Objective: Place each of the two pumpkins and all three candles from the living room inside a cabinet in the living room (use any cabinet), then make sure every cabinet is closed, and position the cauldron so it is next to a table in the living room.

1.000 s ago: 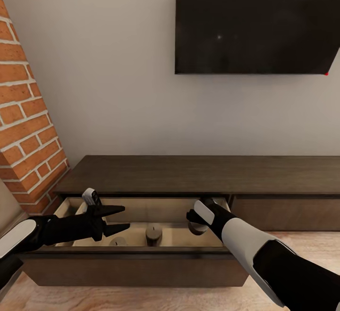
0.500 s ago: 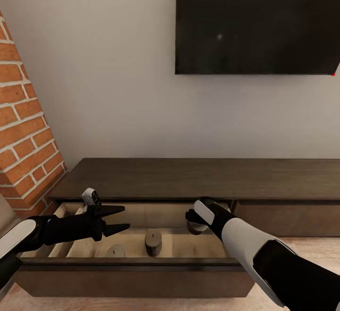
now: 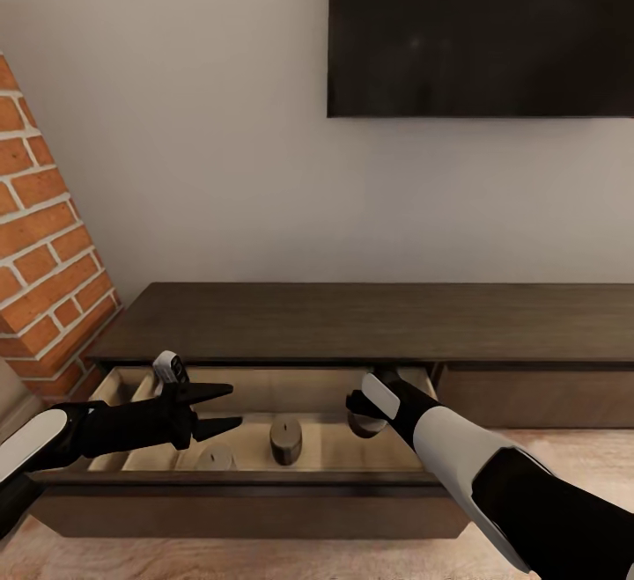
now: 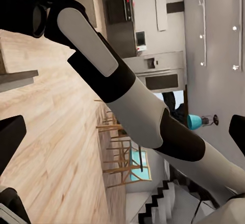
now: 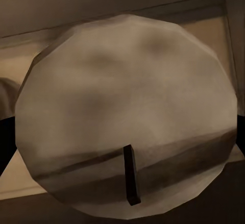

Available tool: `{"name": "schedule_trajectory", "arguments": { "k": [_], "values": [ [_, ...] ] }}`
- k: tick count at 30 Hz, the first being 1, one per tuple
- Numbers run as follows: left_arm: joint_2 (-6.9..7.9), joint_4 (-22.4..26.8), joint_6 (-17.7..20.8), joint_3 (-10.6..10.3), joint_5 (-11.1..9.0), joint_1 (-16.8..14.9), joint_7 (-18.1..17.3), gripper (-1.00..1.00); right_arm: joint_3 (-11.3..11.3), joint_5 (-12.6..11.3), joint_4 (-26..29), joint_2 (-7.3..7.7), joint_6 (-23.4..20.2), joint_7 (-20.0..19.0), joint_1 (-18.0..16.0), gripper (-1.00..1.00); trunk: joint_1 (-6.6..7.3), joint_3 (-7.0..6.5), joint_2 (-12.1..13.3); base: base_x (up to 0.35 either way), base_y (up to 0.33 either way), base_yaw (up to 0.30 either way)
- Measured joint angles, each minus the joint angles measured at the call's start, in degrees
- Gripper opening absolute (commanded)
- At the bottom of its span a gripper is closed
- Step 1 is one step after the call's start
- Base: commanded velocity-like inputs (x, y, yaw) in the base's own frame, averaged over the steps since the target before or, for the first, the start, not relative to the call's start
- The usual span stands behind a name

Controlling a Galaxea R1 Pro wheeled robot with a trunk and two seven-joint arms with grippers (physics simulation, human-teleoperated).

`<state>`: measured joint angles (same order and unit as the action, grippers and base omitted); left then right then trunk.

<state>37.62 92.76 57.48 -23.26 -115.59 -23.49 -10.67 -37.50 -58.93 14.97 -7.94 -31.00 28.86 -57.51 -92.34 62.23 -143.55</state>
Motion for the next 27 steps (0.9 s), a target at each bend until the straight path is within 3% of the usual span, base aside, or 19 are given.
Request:
{"name": "schedule_trajectory", "arguments": {
  "k": [12, 21, 27],
  "values": [
    [-0.03, 0.0, 0.0, 0.0, 0.0, 0.0, 0.0, 1.00, 0.0, 0.0, 0.0, 0.00, 0.0, 0.0, 0.0, -1.00, -0.31, 2.66, -0.2, 0.000, 0.000, 0.000],
    [0.00, 0.0, 0.0, 0.0, 0.0, 0.0, 0.0, 1.00, 0.0, 0.1, 0.0, 0.00, 0.0, 0.0, 0.0, -1.00, -0.30, 2.67, -0.2, 0.003, 0.000, 0.000],
    [-0.05, 0.0, 0.0, 0.1, 0.0, 0.0, 0.0, 1.00, 0.0, 0.0, 0.0, 0.00, 0.0, 0.0, 0.0, -1.00, -0.27, 2.66, -0.2, 0.222, 0.000, 0.000]
  ]
}}
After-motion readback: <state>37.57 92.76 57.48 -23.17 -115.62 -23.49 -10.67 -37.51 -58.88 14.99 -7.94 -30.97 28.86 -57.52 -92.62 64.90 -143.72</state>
